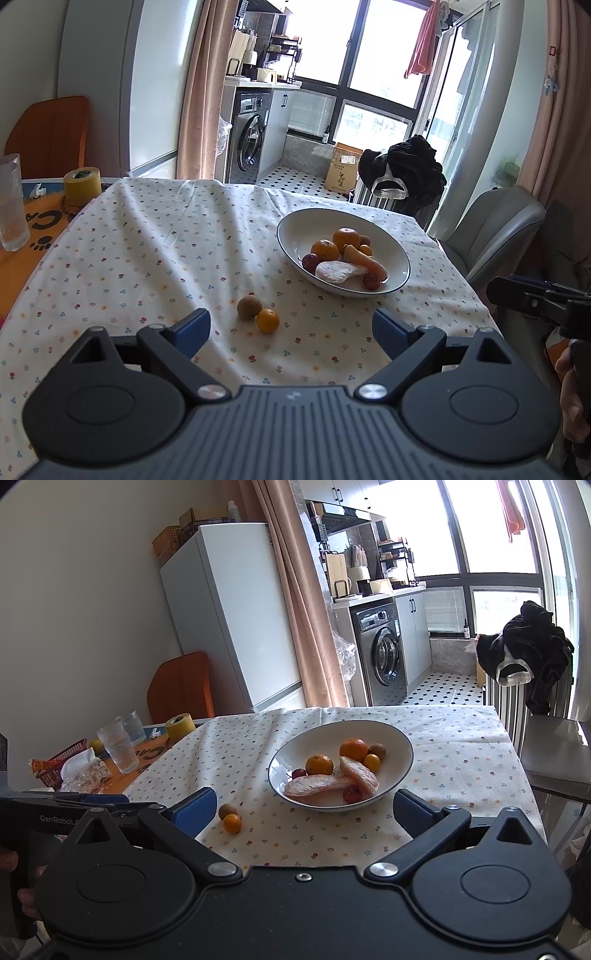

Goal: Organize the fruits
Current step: 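Withdraw both open tools from the bowl toward the kiwi and kumquat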

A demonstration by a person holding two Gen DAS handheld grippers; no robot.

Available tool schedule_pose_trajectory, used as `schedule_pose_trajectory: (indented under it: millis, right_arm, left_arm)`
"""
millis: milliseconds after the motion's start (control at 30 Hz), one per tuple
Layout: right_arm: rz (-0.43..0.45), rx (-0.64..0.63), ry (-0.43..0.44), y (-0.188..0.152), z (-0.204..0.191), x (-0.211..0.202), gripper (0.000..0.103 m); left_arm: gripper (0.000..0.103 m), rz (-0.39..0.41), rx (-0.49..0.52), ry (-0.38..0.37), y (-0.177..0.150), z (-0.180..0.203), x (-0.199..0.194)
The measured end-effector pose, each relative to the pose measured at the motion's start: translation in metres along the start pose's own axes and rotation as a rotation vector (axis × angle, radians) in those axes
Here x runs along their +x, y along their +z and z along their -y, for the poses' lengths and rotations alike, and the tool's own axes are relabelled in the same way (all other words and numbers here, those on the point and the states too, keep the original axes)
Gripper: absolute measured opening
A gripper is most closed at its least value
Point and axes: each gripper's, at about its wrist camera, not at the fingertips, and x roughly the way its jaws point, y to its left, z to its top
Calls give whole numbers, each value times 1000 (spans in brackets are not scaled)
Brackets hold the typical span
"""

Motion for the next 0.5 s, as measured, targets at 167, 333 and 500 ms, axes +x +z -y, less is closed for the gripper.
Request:
schedule_pose_trajectory:
  millis: [167,333,500]
  right_arm:
    - [-15,-9,10,-4,-6,3,103]
    - [-36,-17,25,-7,-12,12,103]
    - [-61,-24,47,-11,-18,21,103]
  left_arm:
    - [93,1,-1,-1,-6,-4,-3]
    - [93,-4,-2,4,-10,-12,-2]
    - [93,-2,-10,11,-12,-20,0]
